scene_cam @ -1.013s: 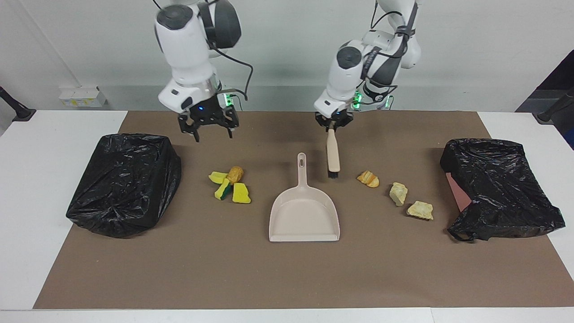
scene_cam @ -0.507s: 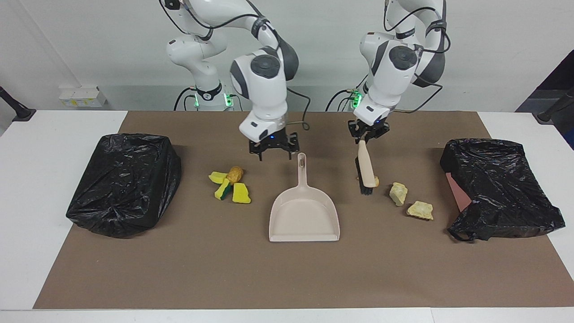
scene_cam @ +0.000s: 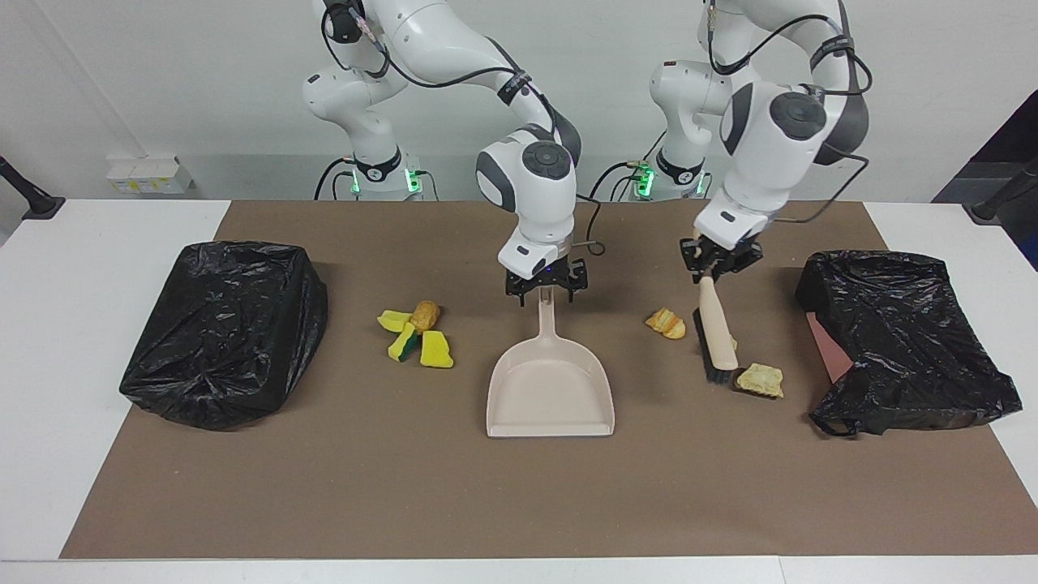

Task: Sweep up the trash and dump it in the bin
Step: 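Lift the brush with the left gripper while the right gripper grasps the dustpan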

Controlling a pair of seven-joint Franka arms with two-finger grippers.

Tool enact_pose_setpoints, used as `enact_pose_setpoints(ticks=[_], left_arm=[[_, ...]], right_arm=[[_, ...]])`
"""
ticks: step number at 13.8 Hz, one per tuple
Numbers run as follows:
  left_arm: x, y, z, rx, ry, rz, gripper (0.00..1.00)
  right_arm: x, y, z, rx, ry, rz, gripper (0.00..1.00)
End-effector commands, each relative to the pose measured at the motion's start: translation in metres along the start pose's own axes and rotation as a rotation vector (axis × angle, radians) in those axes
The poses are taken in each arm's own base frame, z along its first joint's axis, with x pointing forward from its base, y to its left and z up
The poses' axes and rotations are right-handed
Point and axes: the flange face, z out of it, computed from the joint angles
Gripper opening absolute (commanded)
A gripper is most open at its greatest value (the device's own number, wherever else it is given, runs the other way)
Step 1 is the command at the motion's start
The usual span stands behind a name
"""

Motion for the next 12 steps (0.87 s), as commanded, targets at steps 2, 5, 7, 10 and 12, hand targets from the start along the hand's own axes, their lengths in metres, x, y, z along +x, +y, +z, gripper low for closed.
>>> enact_pose_setpoints(ticks=[2, 5, 7, 10, 12], left_arm=[[0.014, -0.08, -0.008, 0.026, 0.007, 0.046, 0.0], [0.015, -0.126, -0.004, 0.041, 0.021, 0.056, 0.0], [0.022, -0.147, 0.015, 0.042, 0.022, 0.03, 0.0], [0.031, -0.164, 0.049, 0.062, 0.022, 0.069, 0.0], [0.026, -0.173, 0.072, 0.058, 0.009, 0.061, 0.0]], right_arm=[[0.005, 0.002, 0.0, 0.008, -0.006, 0.019, 0.9], [0.0, 0.002, 0.005, 0.001, -0.026, 0.026, 0.0], [0.0, 0.003, 0.008, 0.001, -0.033, 0.03, 0.0], [0.007, 0.014, -0.004, -0.064, -0.042, -0.148, 0.0], [0.017, 0.035, -0.029, -0.046, -0.036, -0.409, 0.0]])
